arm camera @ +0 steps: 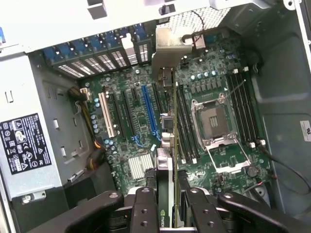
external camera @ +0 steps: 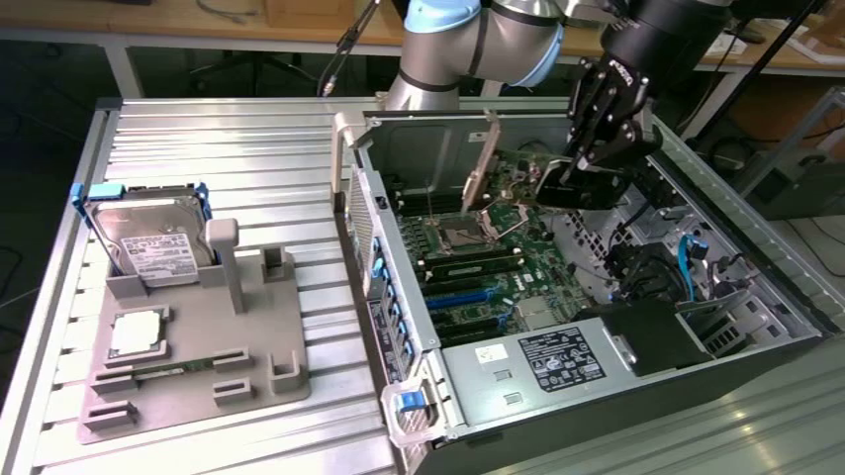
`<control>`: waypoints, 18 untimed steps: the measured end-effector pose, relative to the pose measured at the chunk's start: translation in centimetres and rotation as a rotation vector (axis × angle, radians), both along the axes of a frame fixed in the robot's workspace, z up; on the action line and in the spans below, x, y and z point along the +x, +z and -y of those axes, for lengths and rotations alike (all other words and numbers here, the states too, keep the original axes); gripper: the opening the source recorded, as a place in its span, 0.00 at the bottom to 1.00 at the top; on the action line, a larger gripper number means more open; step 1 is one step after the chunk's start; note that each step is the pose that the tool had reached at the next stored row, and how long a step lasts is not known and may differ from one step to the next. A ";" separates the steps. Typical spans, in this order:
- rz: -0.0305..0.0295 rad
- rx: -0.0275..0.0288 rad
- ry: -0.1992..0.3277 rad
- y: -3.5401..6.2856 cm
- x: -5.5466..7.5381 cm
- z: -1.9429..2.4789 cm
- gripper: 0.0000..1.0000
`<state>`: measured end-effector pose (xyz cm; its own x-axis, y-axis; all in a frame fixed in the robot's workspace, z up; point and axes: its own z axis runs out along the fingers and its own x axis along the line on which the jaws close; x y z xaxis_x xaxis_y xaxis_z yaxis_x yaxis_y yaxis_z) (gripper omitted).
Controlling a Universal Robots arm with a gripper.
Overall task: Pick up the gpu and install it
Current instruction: 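Insert the gpu into the slot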
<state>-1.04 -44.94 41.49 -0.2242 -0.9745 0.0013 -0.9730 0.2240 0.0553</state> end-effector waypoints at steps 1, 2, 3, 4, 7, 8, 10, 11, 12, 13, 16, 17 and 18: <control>0.0000 -0.0001 0.010 0.00 0.0 0.00 0.27; 0.0000 0.0000 0.021 0.00 0.0 0.00 0.27; 0.0000 -0.0001 0.031 0.00 0.0 0.00 0.27; 0.0000 -0.0001 0.043 0.00 0.0 0.00 0.27; 0.0000 -0.0001 0.073 0.00 0.0 0.00 0.27; 0.0000 -0.0001 0.084 0.00 0.0 0.00 0.27; 0.0000 0.0000 0.104 0.00 0.0 0.00 0.27; 0.0000 0.0000 0.112 0.00 0.0 0.00 0.27; 0.0000 -0.0001 0.122 0.00 0.0 0.00 0.27; 0.0000 -0.0001 0.131 0.00 0.0 0.00 0.27; 0.0000 0.0000 0.158 0.00 0.0 0.00 0.27; 0.0000 -0.0001 0.167 0.00 0.0 0.00 0.27; 0.0000 -0.0001 0.176 0.00 0.0 0.00 0.27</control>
